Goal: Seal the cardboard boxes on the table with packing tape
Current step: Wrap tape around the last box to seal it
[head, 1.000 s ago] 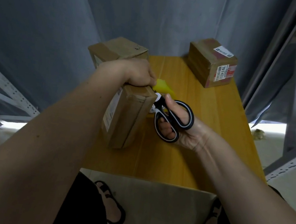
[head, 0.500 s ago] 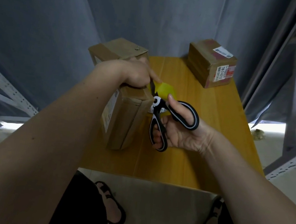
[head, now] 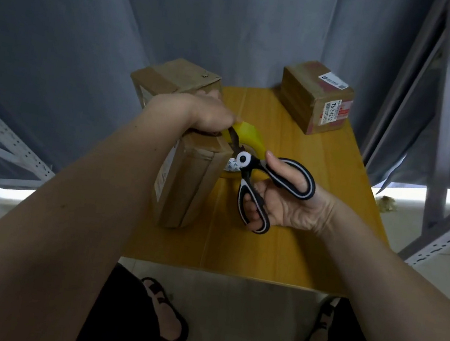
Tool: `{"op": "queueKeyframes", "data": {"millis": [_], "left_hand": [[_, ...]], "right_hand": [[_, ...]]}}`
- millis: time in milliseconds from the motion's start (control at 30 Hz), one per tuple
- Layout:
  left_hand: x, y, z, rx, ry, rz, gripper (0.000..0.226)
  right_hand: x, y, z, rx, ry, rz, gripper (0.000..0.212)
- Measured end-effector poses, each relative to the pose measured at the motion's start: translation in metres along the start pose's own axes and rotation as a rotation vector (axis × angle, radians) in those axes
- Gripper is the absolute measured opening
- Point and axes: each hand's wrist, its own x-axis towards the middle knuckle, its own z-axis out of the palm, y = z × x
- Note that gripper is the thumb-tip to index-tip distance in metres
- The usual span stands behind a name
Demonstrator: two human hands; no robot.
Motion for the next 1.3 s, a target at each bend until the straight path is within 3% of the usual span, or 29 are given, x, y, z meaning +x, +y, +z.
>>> {"op": "queueKeyframes", "data": {"millis": [100,133,233,333,467,533,600,800,967,1067,1167,1233,1300], "left_hand": [[-0.004,-0.003,-0.001,0.012,-0.006,0.017,0.094],[-0.005,-0.005,-0.001,0.017,-0.011,0.037,0.086],[-0.012,-0.007,-0.003,0.017,-0.047,0.109,0.033],[-0.017,-0.005,-0.004,0.023,-0.057,0.131,0.041],[-0.024,-0.002,-0.006,0.056,-0.081,0.148,0.010],[-0.022,-0.002,-0.005,0.110,-0.106,0.185,0.037],[-0.025,0.000,-0.007,0.162,-0.103,0.184,0.048],[-0.034,-0.004,-0.010,0.250,-0.101,0.214,0.055],[-0.035,-0.005,-0.010,0.236,-0.091,0.216,0.059],[-0.034,-0.006,-0.009,0.247,-0.068,0.229,0.059],[-0.033,-0.013,-0.009,0.211,-0.041,0.237,0.058],[-0.032,-0.019,-0.009,0.170,-0.023,0.227,0.057],[-0.033,-0.025,-0.008,0.103,0.010,0.218,0.060]], "right_hand": [[-0.006,0.009,-0.007,-0.078,0.016,0.076,0.066],[-0.008,0.009,-0.009,-0.130,0.038,0.106,0.066],[-0.014,0.003,-0.010,-0.282,0.161,0.171,0.064],[-0.016,-0.007,-0.005,-0.550,0.352,0.268,0.067],[-0.014,-0.018,0.002,-0.856,0.496,0.279,0.049],[-0.014,-0.025,0.006,-0.987,0.547,0.268,0.044],[-0.015,-0.031,0.008,-1.129,0.614,0.276,0.052],[-0.012,-0.041,0.010,-1.279,0.668,0.246,0.035],[-0.003,-0.033,0.007,-1.446,0.708,0.193,0.035],[0.001,-0.024,-0.001,-1.384,0.674,0.234,0.029],[0.006,-0.019,-0.003,-1.336,0.809,0.028,0.016],[0.016,-0.020,0.000,-1.355,1.048,-0.190,0.039],[0.031,-0.024,0.007,-1.307,1.097,-0.326,0.076]]}}
